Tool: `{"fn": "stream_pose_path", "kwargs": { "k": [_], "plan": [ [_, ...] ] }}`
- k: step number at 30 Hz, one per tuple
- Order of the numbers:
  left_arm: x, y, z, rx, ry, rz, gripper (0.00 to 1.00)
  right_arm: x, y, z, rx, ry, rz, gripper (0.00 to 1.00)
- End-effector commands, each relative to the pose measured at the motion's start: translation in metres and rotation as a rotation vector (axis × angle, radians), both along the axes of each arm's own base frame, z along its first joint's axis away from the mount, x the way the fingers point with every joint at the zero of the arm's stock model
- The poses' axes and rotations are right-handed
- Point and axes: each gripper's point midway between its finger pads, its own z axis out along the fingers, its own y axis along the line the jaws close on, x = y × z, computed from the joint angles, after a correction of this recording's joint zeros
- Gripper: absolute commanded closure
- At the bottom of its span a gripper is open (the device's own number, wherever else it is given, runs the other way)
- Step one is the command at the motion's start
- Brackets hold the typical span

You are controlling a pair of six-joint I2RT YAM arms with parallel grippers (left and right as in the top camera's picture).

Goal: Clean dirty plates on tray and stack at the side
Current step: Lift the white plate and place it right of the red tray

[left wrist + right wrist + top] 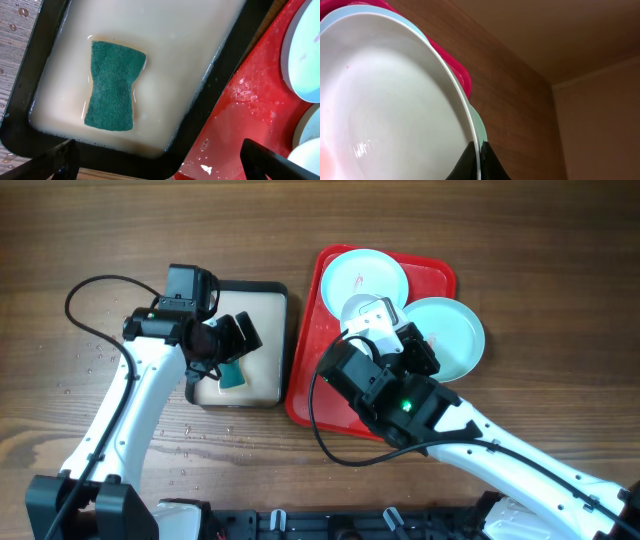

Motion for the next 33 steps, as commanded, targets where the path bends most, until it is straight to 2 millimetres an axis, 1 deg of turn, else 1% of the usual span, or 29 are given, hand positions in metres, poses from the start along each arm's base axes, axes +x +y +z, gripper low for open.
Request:
{"fn": "stream_pose_path", "kwargs": {
  "k": [1,3,4,6,7,8,10,12,13,14,15,17,19,20,21,22,23,24,27,28,30,31,32,33],
  "plan": [
    [0.004,0.0,0.008,-0.013,-0.024,-0.001,0.0,-0.002,0.01,-0.003,0.095,0.028,0.02,0.96],
    [0.004,0.0,0.008,-0.013,-0.024,-0.001,0.0,-0.005,0.002,-0.01,0.193,0.02,-0.063,0.96],
    [0.004,0.0,0.008,-0.013,-0.024,-0.001,0.0,-0.007,0.004,-0.026,0.322,0.093,-0.107,0.96],
    [0.004,0.0,0.008,-0.013,-0.024,-0.001,0.0,-0.016,0.018,-0.059,0.547,0.338,-0.101,0.96],
    [0.004,0.0,0.008,-0.013,-0.024,-0.001,0.0,-0.015,0.01,-0.064,0.594,0.385,-0.135,0.96],
    [0.004,0.0,0.008,-0.013,-0.024,-0.001,0.0,-0.012,-0.004,-0.066,0.626,0.402,-0.184,0.96],
    [0.004,0.0,0.008,-0.013,-0.024,-0.001,0.0,-0.001,-0.047,-0.055,0.709,0.377,-0.308,0.96],
    [0.004,0.0,0.008,-0.013,-0.024,-0.001,0.0,0.01,-0.078,-0.041,0.824,0.359,-0.338,0.95],
    [0.004,0.0,0.008,-0.013,-0.024,-0.001,0.0,0.015,-0.106,-0.036,0.914,0.328,-0.407,0.96],
    [0.004,0.0,0.008,-0.013,-0.024,-0.001,0.0,0.018,-0.125,-0.035,0.964,0.308,-0.46,0.96],
    [0.004,0.0,0.008,-0.013,-0.024,-0.001,0.0,0.019,-0.155,-0.037,1.039,0.284,-0.54,0.96],
    [0.004,0.0,0.008,-0.013,-0.024,-0.001,0.0,0.014,-0.22,-0.048,1.176,0.222,-0.725,0.96],
    [0.004,0.0,0.008,-0.013,-0.024,-0.001,0.0,-0.004,-0.291,-0.07,1.272,0.132,-0.969,0.96],
    [0.004,0.0,0.008,-0.013,-0.024,-0.001,0.0,-0.012,-0.314,-0.08,1.3,0.104,-1.059,0.96],
    [0.004,0.0,0.008,-0.013,-0.024,-0.001,0.0,-0.025,-0.337,-0.096,1.339,0.083,-1.173,0.96],
    [0.004,0.0,0.008,-0.013,-0.024,-0.001,0.0,-0.031,-0.348,-0.108,1.352,0.09,-1.222,0.96],
    [0.004,0.0,0.008,-0.013,-0.024,-0.001,0.0,-0.036,-0.352,-0.121,1.357,0.12,-1.254,0.96],
    [0.004,0.0,0.008,-0.013,-0.024,-0.001,0.0,-0.038,-0.352,-0.139,1.342,0.186,-1.27,0.96],
    [0.004,0.0,0.008,-0.013,-0.024,-0.001,0.0,-0.045,-0.343,-0.168,1.305,0.301,-1.319,0.96],
    [0.004,0.0,0.008,-0.013,-0.024,-0.001,0.0,-0.043,-0.336,-0.173,1.286,0.343,-1.285,0.96],
    [0.004,0.0,0.008,-0.013,-0.024,-0.001,0.0,-0.034,-0.318,-0.174,1.231,0.423,-1.173,0.95],
    [0.004,0.0,0.008,-0.013,-0.024,-0.001,0.0,-0.031,-0.31,-0.175,1.208,0.451,-1.151,0.93],
    [0.004,0.0,0.008,-0.013,-0.024,-0.001,0.0,-0.031,-0.302,-0.174,1.2,0.462,-1.174,0.79],
    [0.004,0.0,0.008,-0.013,-0.024,-0.001,0.0,-0.028,-0.296,-0.168,1.214,0.448,-1.182,0.75]
  ]
}}
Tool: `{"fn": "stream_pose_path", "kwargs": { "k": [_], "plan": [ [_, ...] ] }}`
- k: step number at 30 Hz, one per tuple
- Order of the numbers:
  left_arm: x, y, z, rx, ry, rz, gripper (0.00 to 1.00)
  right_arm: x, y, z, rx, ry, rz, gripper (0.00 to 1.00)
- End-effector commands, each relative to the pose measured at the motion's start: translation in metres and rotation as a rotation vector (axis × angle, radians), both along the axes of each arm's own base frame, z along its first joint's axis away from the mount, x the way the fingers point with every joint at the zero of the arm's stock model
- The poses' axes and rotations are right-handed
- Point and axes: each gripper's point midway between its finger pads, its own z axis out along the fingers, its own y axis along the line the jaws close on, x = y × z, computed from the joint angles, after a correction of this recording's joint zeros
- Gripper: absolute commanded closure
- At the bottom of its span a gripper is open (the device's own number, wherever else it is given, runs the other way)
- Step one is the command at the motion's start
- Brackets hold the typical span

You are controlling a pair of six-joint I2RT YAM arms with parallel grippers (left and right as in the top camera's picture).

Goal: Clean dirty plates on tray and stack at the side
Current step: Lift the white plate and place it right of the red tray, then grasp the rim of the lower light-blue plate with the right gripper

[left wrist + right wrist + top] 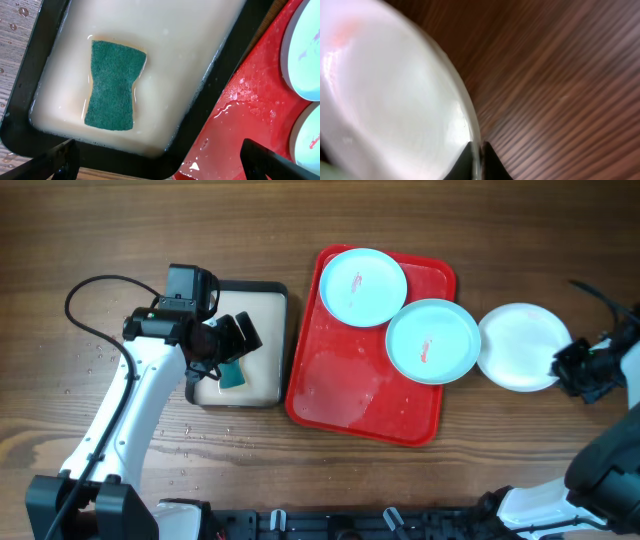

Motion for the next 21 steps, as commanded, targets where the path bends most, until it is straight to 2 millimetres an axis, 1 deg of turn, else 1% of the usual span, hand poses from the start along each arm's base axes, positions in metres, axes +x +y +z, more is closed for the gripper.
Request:
{"fn": "stream_pose_path", "kwargs": {
  "k": [1,3,4,5,6,7,8,9,10,11,12,13,15,16,17,18,19,20,21],
  "plan": [
    [0.005,0.0,0.008,-0.013,-0.026,-0.001,0.0,0.008,0.01,0.016,-0.032,-0.028,0.021,0.74],
    [0.005,0.0,0.008,-0.013,-0.026,-0.001,0.0,0.02,0.014,0.048,-0.096,-0.121,0.078,0.72],
    [0.005,0.0,0.008,-0.013,-0.026,-0.001,0.0,0.028,0.023,0.074,-0.139,-0.199,0.144,0.72],
    [0.005,0.0,0.008,-0.013,-0.026,-0.001,0.0,0.036,0.038,0.093,-0.152,-0.281,0.237,0.72],
    [0.005,0.0,0.008,-0.013,-0.026,-0.001,0.0,0.045,0.058,0.112,-0.166,-0.367,0.359,0.72],
    [0.005,0.0,0.008,-0.013,-0.026,-0.001,0.0,0.05,0.072,0.123,-0.193,-0.409,0.442,0.72],
    [0.005,0.0,0.008,-0.013,-0.026,-0.001,0.0,0.058,0.092,0.13,-0.213,-0.444,0.541,0.71],
    [0.005,0.0,0.008,-0.013,-0.026,-0.001,0.0,0.062,0.103,0.129,-0.218,-0.448,0.593,0.71],
    [0.005,0.0,0.008,-0.013,-0.026,-0.001,0.0,0.067,0.115,0.118,-0.228,-0.432,0.642,0.66],
    [0.005,0.0,0.008,-0.013,-0.026,-0.001,0.0,0.072,0.119,0.103,-0.239,-0.4,0.665,0.63],
    [0.005,0.0,0.008,-0.013,-0.026,-0.001,0.0,0.077,0.123,0.089,-0.221,-0.377,0.679,0.62],
    [0.005,0.0,0.008,-0.013,-0.026,-0.001,0.0,0.08,0.125,0.072,-0.196,-0.338,0.688,0.63],
    [0.005,0.0,0.008,-0.013,-0.026,-0.001,0.0,0.079,0.125,0.038,-0.143,-0.253,0.706,0.63],
    [0.005,0.0,0.008,-0.013,-0.026,-0.001,0.0,0.078,0.131,0.024,-0.104,-0.234,0.753,0.63],
    [0.005,0.0,0.008,-0.013,-0.026,-0.001,0.0,0.077,0.138,0.008,-0.045,-0.217,0.785,0.64],
    [0.005,0.0,0.008,-0.013,-0.026,-0.001,0.0,0.074,0.143,-0.008,0.006,-0.185,0.786,0.69],
    [0.005,0.0,0.008,-0.013,-0.026,-0.001,0.0,0.07,0.146,-0.017,0.041,-0.163,0.784,0.75],
    [0.005,0.0,0.008,-0.013,-0.026,-0.001,0.0,0.066,0.148,-0.026,0.064,-0.133,0.777,0.78],
    [0.005,0.0,0.008,-0.013,-0.026,-0.001,0.0,0.064,0.148,-0.029,0.074,-0.118,0.774,0.82]
  ]
}}
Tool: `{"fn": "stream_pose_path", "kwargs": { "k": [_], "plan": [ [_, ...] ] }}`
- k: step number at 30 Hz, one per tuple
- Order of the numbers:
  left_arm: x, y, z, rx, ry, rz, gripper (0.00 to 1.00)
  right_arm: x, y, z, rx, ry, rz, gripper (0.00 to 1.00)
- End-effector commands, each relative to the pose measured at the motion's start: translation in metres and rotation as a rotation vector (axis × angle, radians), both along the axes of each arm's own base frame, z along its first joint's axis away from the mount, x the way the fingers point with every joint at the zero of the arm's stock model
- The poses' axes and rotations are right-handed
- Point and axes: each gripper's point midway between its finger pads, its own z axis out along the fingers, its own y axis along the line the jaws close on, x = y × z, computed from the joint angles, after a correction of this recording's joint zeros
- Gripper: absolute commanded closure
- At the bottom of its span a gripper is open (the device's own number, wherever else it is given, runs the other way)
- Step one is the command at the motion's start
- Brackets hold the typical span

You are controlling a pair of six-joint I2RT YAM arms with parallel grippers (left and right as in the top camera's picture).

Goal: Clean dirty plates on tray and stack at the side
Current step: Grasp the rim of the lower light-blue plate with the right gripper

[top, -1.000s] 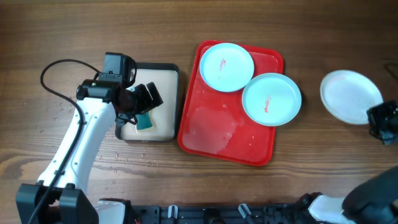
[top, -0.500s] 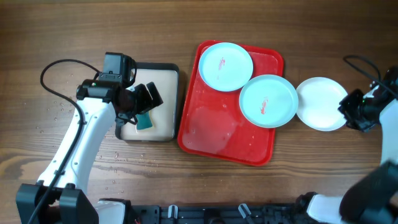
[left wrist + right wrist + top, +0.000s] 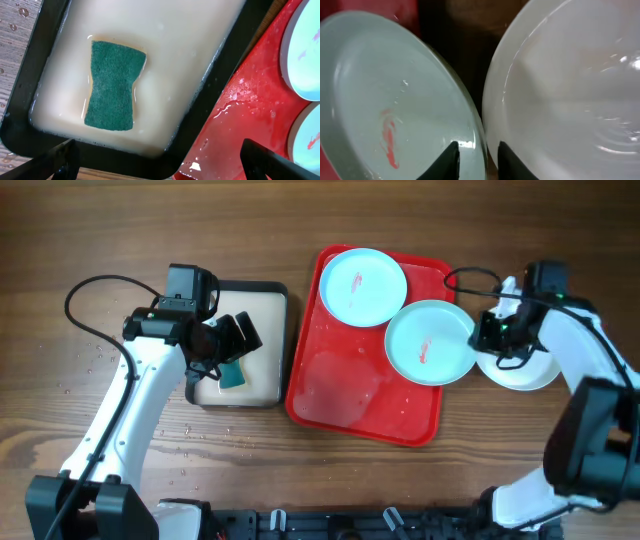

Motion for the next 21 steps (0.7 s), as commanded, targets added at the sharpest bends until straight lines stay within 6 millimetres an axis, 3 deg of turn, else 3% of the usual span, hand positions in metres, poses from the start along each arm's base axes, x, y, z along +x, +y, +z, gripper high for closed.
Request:
{"fn": "stream_pose_path", "kwargs": {
  "k": [1,3,7,10,13,16,21],
  "plan": [
    [0.004,0.0,0.008,-0.013,-0.025,-0.001,0.0,-0.009,0.011,-0.013,0.055,0.054,0.005,0.9],
    [0.004,0.0,0.008,-0.013,-0.025,-0.001,0.0,-0.012,0.011,-0.001,0.064,0.074,-0.032,0.96],
    [0.004,0.0,0.008,-0.013,-0.025,-0.001,0.0,-0.022,0.02,0.061,0.049,-0.009,-0.006,0.96],
    [0.004,0.0,0.008,-0.013,-0.025,-0.001,0.0,-0.041,0.057,0.091,0.046,-0.048,0.101,0.96],
    [0.004,0.0,0.008,-0.013,-0.025,-0.001,0.0,-0.063,0.108,0.069,0.031,0.026,0.201,0.95],
    [0.004,0.0,0.008,-0.013,-0.025,-0.001,0.0,-0.078,0.133,0.027,-0.049,0.063,0.185,0.96],
    [0.004,0.0,0.008,-0.013,-0.025,-0.001,0.0,-0.071,0.158,0.015,-0.053,-0.015,0.348,0.96]
  ]
}}
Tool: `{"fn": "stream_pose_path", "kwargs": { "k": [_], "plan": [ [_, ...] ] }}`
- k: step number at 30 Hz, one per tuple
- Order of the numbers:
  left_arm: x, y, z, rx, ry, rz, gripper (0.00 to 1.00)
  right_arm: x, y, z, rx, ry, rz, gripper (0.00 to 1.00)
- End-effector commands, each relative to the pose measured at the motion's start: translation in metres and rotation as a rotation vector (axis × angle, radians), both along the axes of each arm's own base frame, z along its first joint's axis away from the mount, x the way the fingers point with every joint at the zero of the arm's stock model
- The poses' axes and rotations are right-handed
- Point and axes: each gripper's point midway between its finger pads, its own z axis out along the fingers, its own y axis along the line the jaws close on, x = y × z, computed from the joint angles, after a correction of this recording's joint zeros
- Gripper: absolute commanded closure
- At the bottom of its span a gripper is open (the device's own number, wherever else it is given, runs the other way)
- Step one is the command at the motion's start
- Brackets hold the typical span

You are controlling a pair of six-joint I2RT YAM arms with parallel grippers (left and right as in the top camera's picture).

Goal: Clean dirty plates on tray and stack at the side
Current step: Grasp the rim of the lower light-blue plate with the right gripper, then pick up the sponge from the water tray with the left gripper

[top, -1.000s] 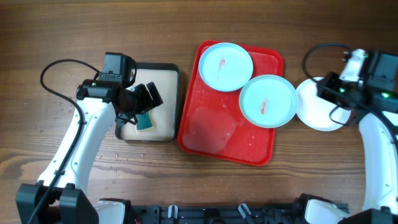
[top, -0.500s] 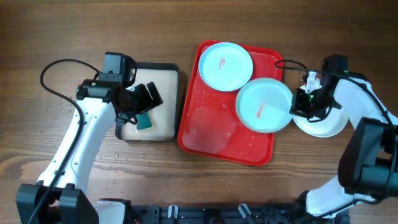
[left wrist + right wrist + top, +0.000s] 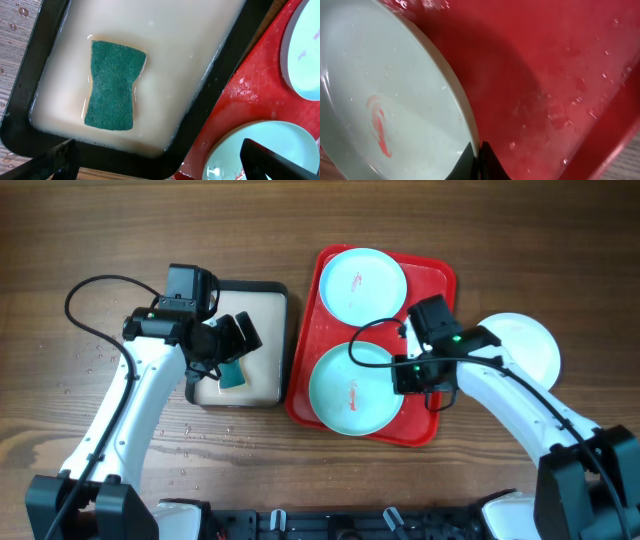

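A red tray (image 3: 325, 345) holds two pale blue plates smeared with red. One plate (image 3: 363, 283) lies at the tray's far end. The other plate (image 3: 350, 392) sits at the tray's front left, and my right gripper (image 3: 405, 375) is shut on its right rim. The right wrist view shows that rim pinched between the shut jaws of the right gripper (image 3: 476, 155), with the smeared plate (image 3: 385, 110) to their left. A clean white plate (image 3: 527, 345) lies on the table right of the tray. My left gripper (image 3: 235, 340) hangs open over the green sponge (image 3: 114, 85).
The sponge soaks in cloudy water in a black basin (image 3: 262, 285) left of the tray. Water drops dot the wood (image 3: 95, 360) left of the basin. The tray floor (image 3: 560, 75) is wet.
My right gripper was open at the smeared plate's right rim, beside the white plate. Now it is shut on that rim, and the plate has moved from the tray's right side to its front left.
My right gripper first held the white plate over the tray. Then that plate lay on the table to the right, the gripper still at its rim. Then the gripper stood at a smeared plate's rim, and now it grips that plate. The left arm stayed over the basin.
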Motion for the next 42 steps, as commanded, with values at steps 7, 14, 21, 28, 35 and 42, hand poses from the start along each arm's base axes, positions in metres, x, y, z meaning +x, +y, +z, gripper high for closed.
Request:
{"fn": "stream_pose_path", "kwargs": {
  "k": [7,14,21,28,35,42],
  "plan": [
    [0.004,0.0,0.008,-0.013,-0.025,-0.001,0.0,0.018,-0.006,-0.017,-0.092,-0.057,0.043,0.95],
    [0.004,0.0,0.008,-0.013,-0.025,-0.001,0.0,0.018,-0.015,-0.012,-0.131,-0.046,-0.033,0.92],
    [0.004,0.0,0.008,-0.013,-0.025,-0.001,0.0,0.011,-0.026,0.018,-0.141,-0.08,-0.055,0.84],
    [0.027,-0.006,0.017,-0.047,-0.117,0.018,0.0,0.01,-0.016,0.019,-0.085,-0.069,-0.044,0.81],
    [-0.024,0.025,-0.069,0.128,0.227,0.174,0.52,0.016,-0.014,0.02,-0.075,-0.093,-0.046,0.77],
    [-0.035,0.016,-0.125,0.131,0.309,0.077,0.92,0.018,-0.013,0.021,-0.072,-0.101,-0.047,0.76]
  ]
}}
